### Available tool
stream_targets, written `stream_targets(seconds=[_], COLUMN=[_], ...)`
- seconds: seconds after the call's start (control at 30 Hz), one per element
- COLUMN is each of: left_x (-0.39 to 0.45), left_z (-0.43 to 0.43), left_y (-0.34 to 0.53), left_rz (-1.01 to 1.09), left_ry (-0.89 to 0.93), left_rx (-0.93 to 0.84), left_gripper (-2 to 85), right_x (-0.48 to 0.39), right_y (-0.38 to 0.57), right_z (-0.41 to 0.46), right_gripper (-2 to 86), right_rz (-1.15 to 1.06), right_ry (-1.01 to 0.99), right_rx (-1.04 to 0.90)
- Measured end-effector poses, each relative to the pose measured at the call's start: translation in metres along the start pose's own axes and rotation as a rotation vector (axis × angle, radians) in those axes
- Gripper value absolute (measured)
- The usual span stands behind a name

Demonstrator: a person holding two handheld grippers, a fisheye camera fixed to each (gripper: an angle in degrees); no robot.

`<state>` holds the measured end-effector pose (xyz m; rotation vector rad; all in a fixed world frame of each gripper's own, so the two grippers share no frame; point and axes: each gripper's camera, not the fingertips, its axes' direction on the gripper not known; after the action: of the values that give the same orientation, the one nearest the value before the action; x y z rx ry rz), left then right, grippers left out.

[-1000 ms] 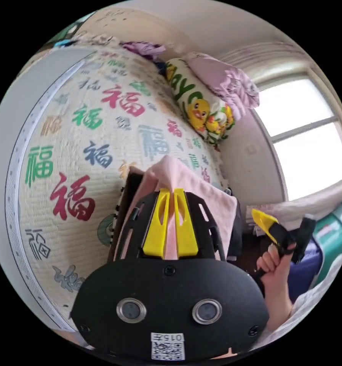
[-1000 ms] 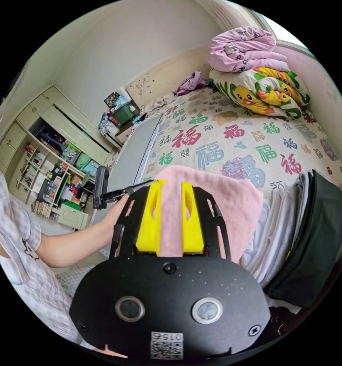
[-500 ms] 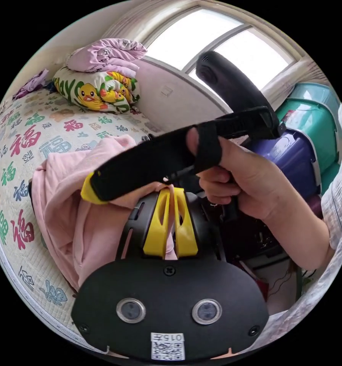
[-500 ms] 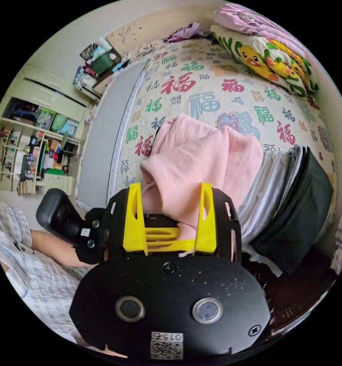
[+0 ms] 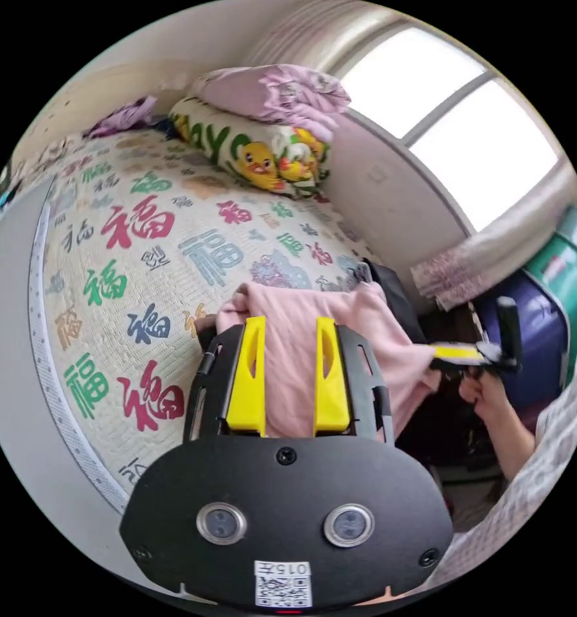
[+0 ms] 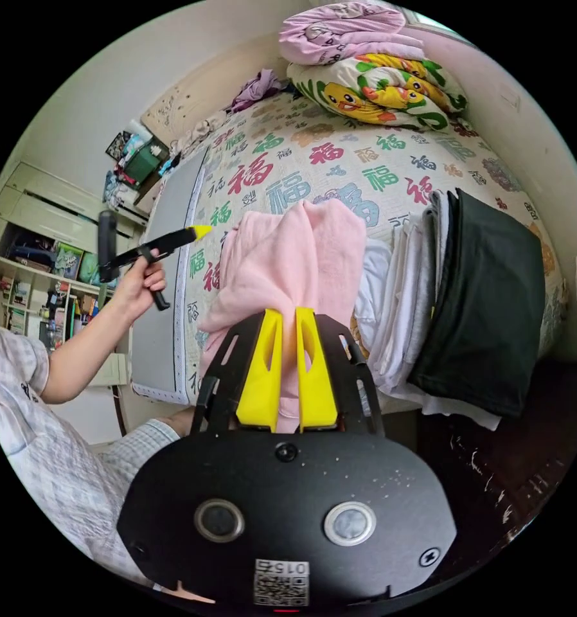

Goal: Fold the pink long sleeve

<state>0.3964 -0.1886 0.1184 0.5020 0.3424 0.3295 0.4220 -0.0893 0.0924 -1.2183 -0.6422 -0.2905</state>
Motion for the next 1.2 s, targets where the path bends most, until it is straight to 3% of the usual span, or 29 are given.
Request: stream_targets(seconds=[0.23, 0.43, 0.6, 0.8, 0.9, 0.97, 1.03, 1.2], left_x=[-0.018, -0.022, -0.004, -0.068, -0.104, -0.123, -0.137, -0.174], left_z=[0.01, -0.092, -0.273, -0.509, -0.629, -0.699, -0.766, -0.93], left_y=[-0.033, -0.026, 0.032, 0.116, 0.163, 0.191, 0.218, 0.289], left_rz=[-0.161, -0.15, 0.068, 0.081, 0.061, 0.062, 0.073, 0.063], left_ry=[0.021, 0.226, 0.324, 0.247, 0.157, 0.126, 0.08, -0.033], left_rx=[-0.101, 0.069, 0.255, 0.474, 0.583, 0.647, 0.693, 0.728], left_gripper=[12.0, 2.6, 1.0, 0.6, 0.5, 0.5, 0.5, 0.3], right_x=[-0.031, -0.092, -0.166, -0.271, -0.313, -0.344, -0.376, -0.487], right_y=[0.052, 0.1, 0.151, 0.22, 0.242, 0.254, 0.259, 0.264], right_z=[-0.042, -0.089, -0.171, -0.22, -0.198, -0.159, -0.126, -0.056], right_gripper=[3.8, 3.1, 2.4, 1.9, 1.8, 1.6, 1.5, 1.4], right_rz=[0.047, 0.031, -0.01, -0.081, -0.045, 0.014, 0.042, 0.058], right_ry=[0.015, 0.043, 0.1, 0.025, -0.139, -0.391, -0.514, -0.697], right_rx=[0.107, 0.288, 0.507, 0.668, 0.694, 0.728, 0.744, 0.714])
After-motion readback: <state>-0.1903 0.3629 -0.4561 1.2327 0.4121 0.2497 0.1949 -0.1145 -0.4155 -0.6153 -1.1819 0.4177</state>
